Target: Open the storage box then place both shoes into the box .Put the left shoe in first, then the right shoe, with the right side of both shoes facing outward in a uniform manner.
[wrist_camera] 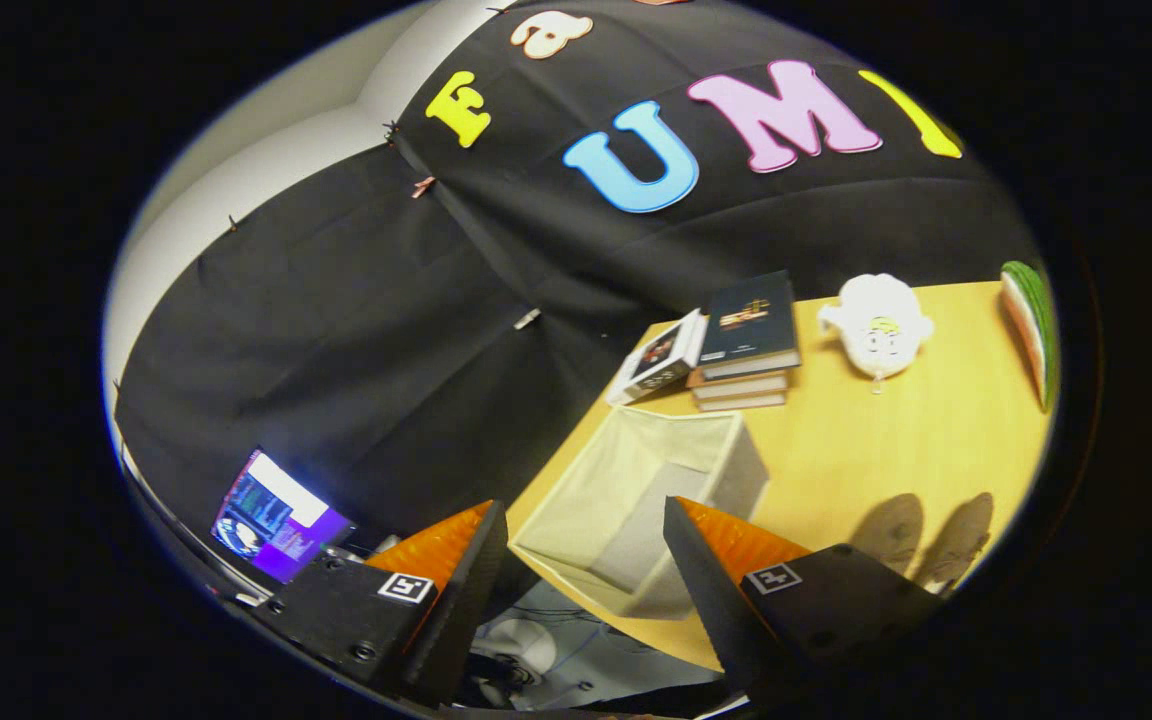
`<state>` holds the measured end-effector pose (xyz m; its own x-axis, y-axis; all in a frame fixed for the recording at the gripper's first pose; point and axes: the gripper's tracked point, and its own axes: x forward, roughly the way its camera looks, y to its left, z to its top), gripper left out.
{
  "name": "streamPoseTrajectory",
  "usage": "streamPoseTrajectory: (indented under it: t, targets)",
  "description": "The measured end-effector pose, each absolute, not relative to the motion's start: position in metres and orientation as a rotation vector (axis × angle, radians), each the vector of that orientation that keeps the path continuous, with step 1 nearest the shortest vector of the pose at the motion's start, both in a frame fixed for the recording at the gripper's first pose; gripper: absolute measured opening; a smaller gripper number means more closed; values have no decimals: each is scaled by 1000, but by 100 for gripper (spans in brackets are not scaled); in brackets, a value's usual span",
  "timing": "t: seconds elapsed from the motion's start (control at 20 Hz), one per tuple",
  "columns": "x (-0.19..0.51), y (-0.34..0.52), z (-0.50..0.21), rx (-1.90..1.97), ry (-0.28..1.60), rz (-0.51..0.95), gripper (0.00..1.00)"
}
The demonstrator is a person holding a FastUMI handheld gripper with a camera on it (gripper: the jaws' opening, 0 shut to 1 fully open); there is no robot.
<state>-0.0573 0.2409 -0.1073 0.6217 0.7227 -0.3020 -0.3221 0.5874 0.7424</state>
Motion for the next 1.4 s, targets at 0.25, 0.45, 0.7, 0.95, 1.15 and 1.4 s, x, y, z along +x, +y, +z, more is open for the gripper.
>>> streamPoseTrajectory:
  t: [0.25, 0.45, 0.7, 0.95, 1.15, 1.4]
  targets:
    - [-80, 170, -178, 500, 687, 460, 98]
    - [-98, 142, -235, 450, 774, 353, 98]
    - [-103, 128, -297, 392, 847, 292, 99]
    - [-98, 130, -335, 357, 908, 281, 97]
    - [-89, 132, -364, 261, 933, 267, 88]
    - [-71, 129, -390, 217, 953, 203, 69]
